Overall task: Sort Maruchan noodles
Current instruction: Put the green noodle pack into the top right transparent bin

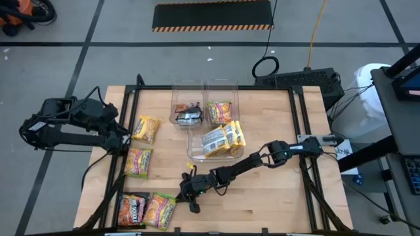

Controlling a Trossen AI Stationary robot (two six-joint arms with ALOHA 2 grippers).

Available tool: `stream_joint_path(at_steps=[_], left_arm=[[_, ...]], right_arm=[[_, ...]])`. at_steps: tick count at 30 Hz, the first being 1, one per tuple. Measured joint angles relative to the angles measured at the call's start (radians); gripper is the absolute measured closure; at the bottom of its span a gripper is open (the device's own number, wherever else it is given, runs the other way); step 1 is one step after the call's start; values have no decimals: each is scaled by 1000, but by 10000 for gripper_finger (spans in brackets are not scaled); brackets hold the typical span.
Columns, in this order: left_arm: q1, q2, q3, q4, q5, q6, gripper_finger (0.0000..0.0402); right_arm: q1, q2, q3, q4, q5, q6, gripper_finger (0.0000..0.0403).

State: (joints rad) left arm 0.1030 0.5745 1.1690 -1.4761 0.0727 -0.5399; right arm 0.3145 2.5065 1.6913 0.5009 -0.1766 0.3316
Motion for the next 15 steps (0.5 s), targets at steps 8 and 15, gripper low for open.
stream_joint_path(at_steps=[8, 15], left_arm=[[0, 0, 0, 0, 0, -15, 323], [0, 0, 0, 0, 0, -20, 323]], right_arm=[[0, 2, 0, 20, 21, -44, 401], [-5, 2, 0, 3, 19, -50, 402]])
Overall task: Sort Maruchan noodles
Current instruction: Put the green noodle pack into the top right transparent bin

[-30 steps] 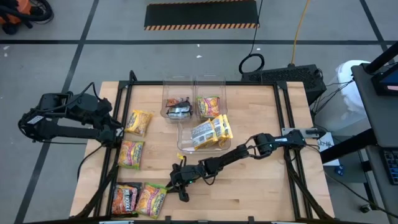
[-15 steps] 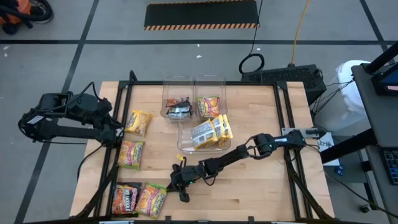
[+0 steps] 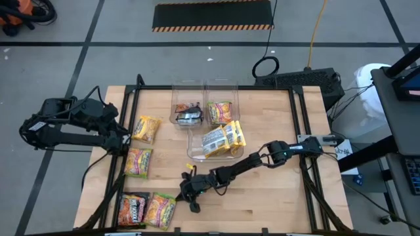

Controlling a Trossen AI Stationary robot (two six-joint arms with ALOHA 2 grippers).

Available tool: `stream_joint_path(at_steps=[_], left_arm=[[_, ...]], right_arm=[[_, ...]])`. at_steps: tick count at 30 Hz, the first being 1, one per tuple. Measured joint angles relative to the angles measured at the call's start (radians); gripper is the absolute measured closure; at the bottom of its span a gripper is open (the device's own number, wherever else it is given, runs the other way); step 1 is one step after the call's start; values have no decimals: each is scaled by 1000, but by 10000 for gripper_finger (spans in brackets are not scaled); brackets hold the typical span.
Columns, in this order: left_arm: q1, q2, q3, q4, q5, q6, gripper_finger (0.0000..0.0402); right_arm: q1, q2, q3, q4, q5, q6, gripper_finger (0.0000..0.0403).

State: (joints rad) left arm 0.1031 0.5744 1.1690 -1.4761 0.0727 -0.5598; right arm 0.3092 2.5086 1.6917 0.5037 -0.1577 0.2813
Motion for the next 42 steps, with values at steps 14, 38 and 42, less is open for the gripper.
stream_joint_path(at_steps=[14, 38, 42], left_arm=[[0, 0, 0, 4, -1, 5, 323], [0, 0, 0, 6, -2, 41, 323], [0, 0, 0, 6, -2, 40, 323]], right_arm=[[-7, -58, -2, -58, 22, 29, 403], [-1, -242, 0, -240, 157, -74, 403], [2, -247, 0, -235, 157, -85, 403]])
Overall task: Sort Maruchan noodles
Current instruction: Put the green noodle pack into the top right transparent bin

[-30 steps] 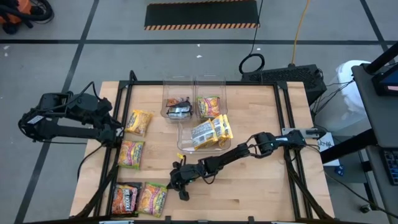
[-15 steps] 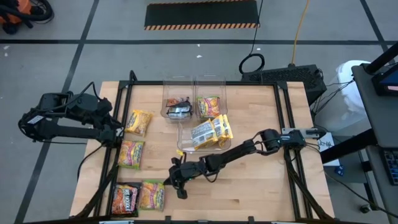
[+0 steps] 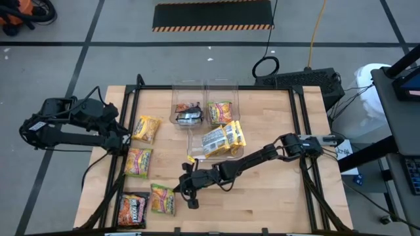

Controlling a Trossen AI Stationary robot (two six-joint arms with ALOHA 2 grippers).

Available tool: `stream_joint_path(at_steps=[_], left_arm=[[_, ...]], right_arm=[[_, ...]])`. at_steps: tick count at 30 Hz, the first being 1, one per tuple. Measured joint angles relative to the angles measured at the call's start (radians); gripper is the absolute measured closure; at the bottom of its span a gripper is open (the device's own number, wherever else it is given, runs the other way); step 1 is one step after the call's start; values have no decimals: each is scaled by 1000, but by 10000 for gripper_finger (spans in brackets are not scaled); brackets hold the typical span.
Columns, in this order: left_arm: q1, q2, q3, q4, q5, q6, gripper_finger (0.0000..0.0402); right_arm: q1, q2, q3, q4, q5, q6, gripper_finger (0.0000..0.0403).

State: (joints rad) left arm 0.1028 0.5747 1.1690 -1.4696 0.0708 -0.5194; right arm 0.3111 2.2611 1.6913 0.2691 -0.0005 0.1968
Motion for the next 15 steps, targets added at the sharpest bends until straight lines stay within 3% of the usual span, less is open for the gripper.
stream_joint_path(at_steps=[15], left_arm=[[0, 0, 0, 0, 0, -6, 323]], right_arm=[[-1, -89, 1, -66, 56, -95, 403]])
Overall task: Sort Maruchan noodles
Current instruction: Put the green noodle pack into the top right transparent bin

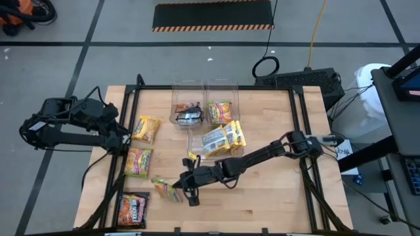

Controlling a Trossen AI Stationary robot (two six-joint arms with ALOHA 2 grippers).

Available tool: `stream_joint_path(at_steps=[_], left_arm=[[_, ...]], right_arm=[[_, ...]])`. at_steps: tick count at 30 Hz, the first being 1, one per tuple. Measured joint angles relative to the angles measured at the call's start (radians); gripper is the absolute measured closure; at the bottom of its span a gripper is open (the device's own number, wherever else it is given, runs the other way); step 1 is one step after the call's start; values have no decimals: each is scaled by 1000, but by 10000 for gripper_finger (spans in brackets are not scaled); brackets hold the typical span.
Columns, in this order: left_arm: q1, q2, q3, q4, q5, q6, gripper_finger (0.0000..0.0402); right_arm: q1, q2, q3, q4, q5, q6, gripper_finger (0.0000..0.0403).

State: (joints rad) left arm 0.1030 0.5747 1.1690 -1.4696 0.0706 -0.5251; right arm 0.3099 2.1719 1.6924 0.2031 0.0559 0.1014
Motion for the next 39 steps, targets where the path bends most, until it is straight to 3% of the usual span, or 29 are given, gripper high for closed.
stream_joint_path(at_steps=[12, 29, 39], left_arm=[[0, 0, 0, 0, -1, 4, 323], [0, 0, 0, 0, -20, 18, 323], [0, 0, 0, 0, -20, 24, 323]], right_arm=[[-11, -124, 0, -238, 118, -67, 403], [-50, -235, 0, -320, 188, -142, 403], [-66, -292, 0, -388, 287, -176, 403]])
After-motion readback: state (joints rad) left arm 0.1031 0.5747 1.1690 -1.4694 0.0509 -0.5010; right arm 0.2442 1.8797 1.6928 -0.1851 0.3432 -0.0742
